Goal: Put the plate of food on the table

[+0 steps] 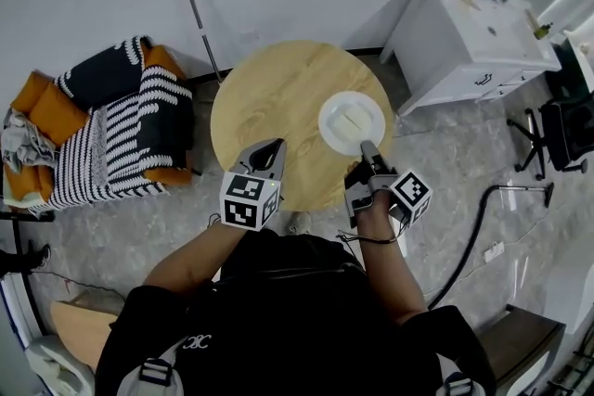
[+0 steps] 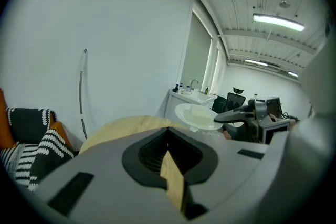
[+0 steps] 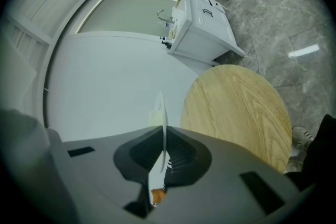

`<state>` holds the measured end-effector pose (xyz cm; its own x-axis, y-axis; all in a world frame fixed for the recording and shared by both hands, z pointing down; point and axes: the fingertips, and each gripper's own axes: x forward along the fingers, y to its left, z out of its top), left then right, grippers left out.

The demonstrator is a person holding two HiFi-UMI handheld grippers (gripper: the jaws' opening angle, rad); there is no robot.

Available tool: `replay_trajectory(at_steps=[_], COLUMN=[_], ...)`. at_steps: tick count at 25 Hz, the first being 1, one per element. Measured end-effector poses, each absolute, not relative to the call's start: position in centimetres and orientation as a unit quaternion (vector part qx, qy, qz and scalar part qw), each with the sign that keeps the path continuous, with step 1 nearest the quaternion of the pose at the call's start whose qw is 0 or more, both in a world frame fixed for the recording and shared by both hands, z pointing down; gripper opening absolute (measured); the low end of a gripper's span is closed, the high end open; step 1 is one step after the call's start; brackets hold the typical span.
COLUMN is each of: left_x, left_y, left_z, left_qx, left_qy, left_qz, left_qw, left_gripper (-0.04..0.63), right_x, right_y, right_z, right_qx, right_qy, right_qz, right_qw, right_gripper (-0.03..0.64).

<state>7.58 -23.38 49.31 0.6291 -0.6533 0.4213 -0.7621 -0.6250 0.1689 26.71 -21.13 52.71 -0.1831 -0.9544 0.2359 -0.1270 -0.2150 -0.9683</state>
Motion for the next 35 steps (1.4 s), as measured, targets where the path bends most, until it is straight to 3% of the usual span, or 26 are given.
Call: replay_trajectory(at_steps=[35], left_x=[8.1], left_y=[-28.9], left_z=[50.4], left_qx=[0.902], left_qy=[-0.352], left_qz=[0.163], left_qw=[0.19], left_gripper=[0.008], right_x=[25.8], right_y=[-25.5], right_z=[56.9], right_qx=[-0.53], right_qy=[0.522], right_qz=[-0.549], right_qw=[0.381], right_gripper=[0.018])
